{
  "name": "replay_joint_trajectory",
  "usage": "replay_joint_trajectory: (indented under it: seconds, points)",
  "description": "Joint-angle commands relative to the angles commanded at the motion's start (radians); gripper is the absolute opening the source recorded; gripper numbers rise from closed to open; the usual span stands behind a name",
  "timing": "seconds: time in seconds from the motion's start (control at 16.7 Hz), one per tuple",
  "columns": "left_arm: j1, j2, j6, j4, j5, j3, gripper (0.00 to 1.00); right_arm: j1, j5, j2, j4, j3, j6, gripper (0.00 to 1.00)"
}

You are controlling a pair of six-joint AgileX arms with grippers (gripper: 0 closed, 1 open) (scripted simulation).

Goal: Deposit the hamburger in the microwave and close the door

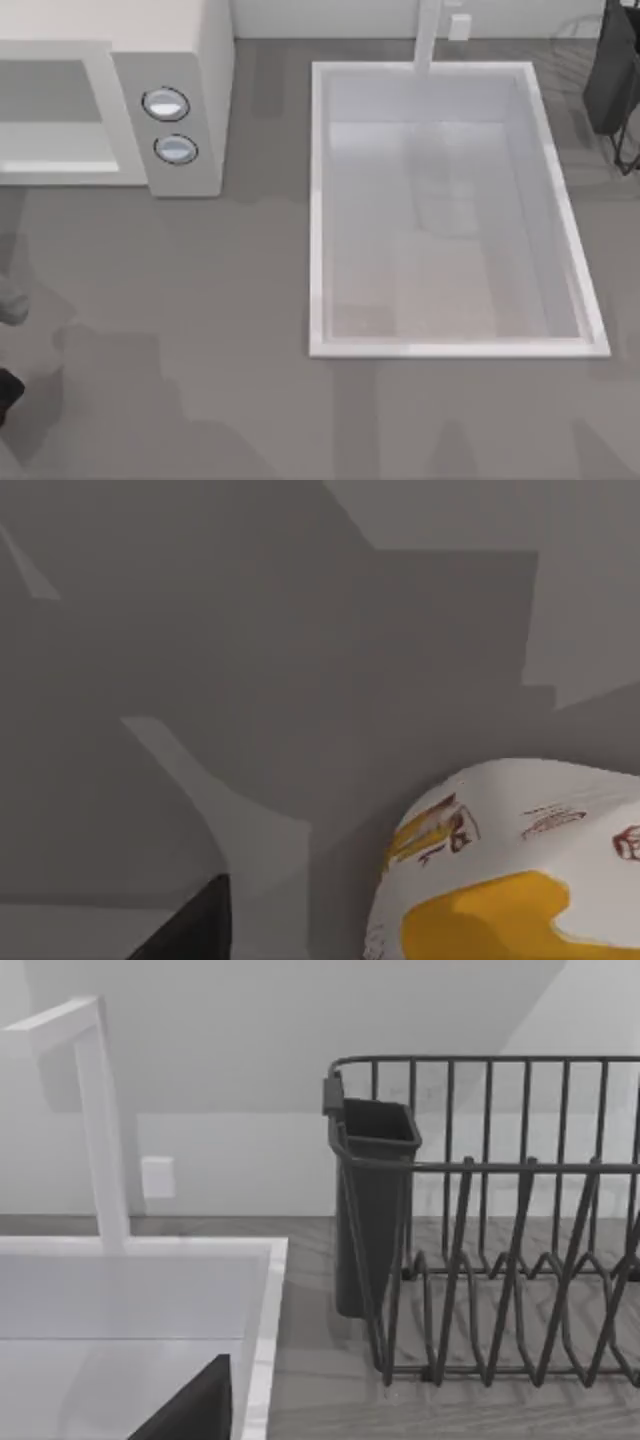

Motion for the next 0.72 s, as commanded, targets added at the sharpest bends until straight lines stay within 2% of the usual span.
replay_joint_trajectory:
  seconds: [0.18,0.42,0.72]
  points:
    - [0.001,0.051,0.002,0.087,0.0,-0.046,1.0,0.0,0.0,0.0,0.0,0.0,0.0,1.0]
    - [0.002,0.056,0.003,0.095,0.0,-0.051,1.0,0.0,0.0,0.0,0.0,0.0,0.0,1.0]
    - [0.002,0.056,0.003,0.095,0.0,-0.051,0.62,0.0,0.0,0.0,0.0,0.0,0.0,1.0]
